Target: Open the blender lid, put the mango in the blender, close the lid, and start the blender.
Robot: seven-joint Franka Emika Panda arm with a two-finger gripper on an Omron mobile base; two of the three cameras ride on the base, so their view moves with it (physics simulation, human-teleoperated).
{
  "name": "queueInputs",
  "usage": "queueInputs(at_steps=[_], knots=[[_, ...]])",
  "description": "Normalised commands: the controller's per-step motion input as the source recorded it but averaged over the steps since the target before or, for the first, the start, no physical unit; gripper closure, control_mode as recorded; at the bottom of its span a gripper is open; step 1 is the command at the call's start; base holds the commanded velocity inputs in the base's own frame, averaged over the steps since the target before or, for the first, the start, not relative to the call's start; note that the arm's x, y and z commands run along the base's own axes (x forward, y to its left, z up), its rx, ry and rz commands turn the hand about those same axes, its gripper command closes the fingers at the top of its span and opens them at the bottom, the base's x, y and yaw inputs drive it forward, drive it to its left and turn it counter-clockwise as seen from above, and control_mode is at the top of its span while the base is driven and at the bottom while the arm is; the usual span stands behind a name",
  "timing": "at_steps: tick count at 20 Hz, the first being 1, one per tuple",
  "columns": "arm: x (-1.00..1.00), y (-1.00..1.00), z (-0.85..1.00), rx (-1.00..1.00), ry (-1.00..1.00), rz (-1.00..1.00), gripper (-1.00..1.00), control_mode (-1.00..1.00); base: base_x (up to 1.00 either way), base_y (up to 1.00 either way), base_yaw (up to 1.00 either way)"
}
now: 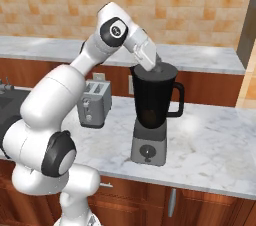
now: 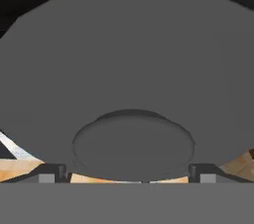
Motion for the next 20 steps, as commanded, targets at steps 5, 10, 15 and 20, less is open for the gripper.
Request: queueInputs(at_steps=[5,10,15,20], knots=[[0.0,0.0,0.43,0.0,-0.01,0.0,-1.0,-1.0,0.0,0.0,0.0],[-0.36,0.0,0.31,0.01,-0.2,0.0,-1.0,-1.0,0.0,0.0,0.0],[-0.98,-0.32,0.0,0.37,-0.45,0.0,-1.0,-1.0,0.0,0.0,0.0],[-1.0,-0.19,0.0,0.6,-0.3,-0.07,-1.0,-1.0,0.0,0.0,0.0]])
